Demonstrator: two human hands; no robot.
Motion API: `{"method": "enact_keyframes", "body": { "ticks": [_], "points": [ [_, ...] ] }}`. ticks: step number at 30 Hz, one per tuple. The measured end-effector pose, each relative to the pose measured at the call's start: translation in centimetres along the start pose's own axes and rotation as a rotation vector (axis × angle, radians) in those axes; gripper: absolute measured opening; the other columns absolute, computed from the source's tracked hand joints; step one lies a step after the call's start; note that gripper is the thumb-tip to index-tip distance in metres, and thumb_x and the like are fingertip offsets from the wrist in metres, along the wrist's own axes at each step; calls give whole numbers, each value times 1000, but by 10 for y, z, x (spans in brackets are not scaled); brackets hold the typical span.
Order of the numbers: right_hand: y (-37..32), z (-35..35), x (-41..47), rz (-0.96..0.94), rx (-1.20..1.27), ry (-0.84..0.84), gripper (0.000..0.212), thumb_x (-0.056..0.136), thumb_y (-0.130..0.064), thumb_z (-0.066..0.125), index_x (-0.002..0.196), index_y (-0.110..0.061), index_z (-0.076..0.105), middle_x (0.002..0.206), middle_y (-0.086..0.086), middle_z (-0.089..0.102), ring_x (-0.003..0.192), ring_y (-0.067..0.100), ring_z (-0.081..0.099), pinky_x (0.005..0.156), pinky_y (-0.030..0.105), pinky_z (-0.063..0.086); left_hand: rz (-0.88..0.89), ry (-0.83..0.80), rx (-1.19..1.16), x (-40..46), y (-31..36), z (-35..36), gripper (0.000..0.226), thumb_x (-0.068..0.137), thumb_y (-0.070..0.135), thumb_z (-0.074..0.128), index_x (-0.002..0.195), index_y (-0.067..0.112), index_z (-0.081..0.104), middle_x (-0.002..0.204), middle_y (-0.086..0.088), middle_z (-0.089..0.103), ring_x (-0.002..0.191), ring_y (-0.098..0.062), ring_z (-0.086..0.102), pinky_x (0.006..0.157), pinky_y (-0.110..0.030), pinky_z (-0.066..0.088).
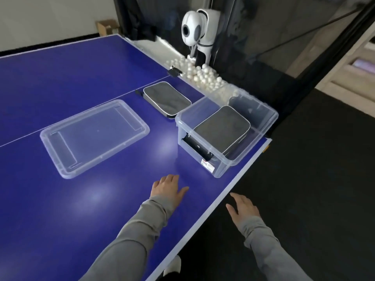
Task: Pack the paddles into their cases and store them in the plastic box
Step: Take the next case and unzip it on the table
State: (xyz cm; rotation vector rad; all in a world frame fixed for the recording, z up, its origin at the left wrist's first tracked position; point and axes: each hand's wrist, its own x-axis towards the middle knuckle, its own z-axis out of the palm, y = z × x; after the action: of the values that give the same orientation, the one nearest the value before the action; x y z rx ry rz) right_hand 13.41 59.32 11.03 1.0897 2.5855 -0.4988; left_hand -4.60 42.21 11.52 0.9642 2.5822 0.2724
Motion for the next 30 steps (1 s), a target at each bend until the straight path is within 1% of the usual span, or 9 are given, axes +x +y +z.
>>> {"method": "enact_keyframes", "body": {
  "ticks": [4, 7, 11, 14, 18, 22, 25, 28, 30],
  "points": [
    [30, -48, 32, 50, 65, 100, 49, 95, -36, 43, 141, -22, 32, 144, -1, 39, 133, 17, 36, 106, 36, 33, -51, 97, -56, 50, 22, -30, 61, 94, 54, 35, 142, 16, 31, 145, -2, 38, 134, -21, 34, 107, -37, 27],
    [50, -91, 66, 27, 126, 189, 48, 95, -32, 45, 140, -18, 34, 144, 5, 40, 132, 22, 36, 106, 39, 33, -89, 206, -87, 88, 41, -53, 62, 93, 54, 36, 141, 16, 32, 144, -4, 40, 132, -25, 37, 103, -41, 31],
    [67, -150, 126, -80, 154, 268, 48, 95, -31, 47, 139, -17, 35, 142, 8, 41, 132, 23, 36, 105, 39, 34, -180, 334, -151, 137, 64, -77, 67, 91, 54, 40, 144, 15, 25, 148, -5, 34, 131, -28, 36, 102, -45, 33],
    [75, -184, 173, -246, 108, 314, 47, 94, -30, 49, 137, -15, 39, 138, 9, 46, 129, 24, 41, 103, 37, 37, -299, 414, -228, 167, 84, -84, 71, 90, 53, 45, 144, 12, 25, 150, -6, 30, 134, -29, 34, 104, -46, 32],
    [76, -210, 227, -450, 26, 286, 48, 93, -31, 50, 137, -14, 41, 134, 8, 51, 124, 24, 45, 103, 36, 38, -490, 450, -281, 196, 107, -83, 78, 90, 55, 44, 147, 9, 19, 153, -8, 23, 139, -28, 25, 108, -47, 28],
    [62, -221, 270, -571, -28, 223, 49, 93, -34, 47, 138, -15, 39, 137, 6, 49, 127, 24, 43, 104, 38, 37, -619, 456, -270, 207, 111, -77, 79, 90, 54, 44, 148, 10, 15, 156, -7, 17, 142, -26, 17, 110, -46, 25],
    [42, -221, 299, -644, -52, 192, 49, 94, -36, 46, 138, -16, 38, 137, 6, 49, 127, 24, 44, 104, 36, 35, -688, 471, -283, 213, 103, -71, 79, 89, 55, 45, 148, 10, 16, 155, -7, 19, 143, -25, 17, 110, -45, 25],
    [14, -220, 329, -713, -66, 170, 48, 93, -35, 47, 137, -16, 40, 137, 6, 49, 127, 24, 44, 104, 35, 33, -746, 472, -350, 221, 98, -63, 82, 88, 56, 47, 148, 11, 15, 155, -5, 18, 142, -25, 20, 109, -45, 27],
    [-8, -221, 348, -738, -64, 165, 47, 93, -32, 48, 136, -16, 41, 136, 7, 50, 126, 27, 45, 104, 38, 34, -733, 515, -421, 226, 95, -55, 84, 87, 51, 52, 149, 9, 13, 155, -6, 17, 141, -27, 21, 110, -44, 28]
  ]
}}
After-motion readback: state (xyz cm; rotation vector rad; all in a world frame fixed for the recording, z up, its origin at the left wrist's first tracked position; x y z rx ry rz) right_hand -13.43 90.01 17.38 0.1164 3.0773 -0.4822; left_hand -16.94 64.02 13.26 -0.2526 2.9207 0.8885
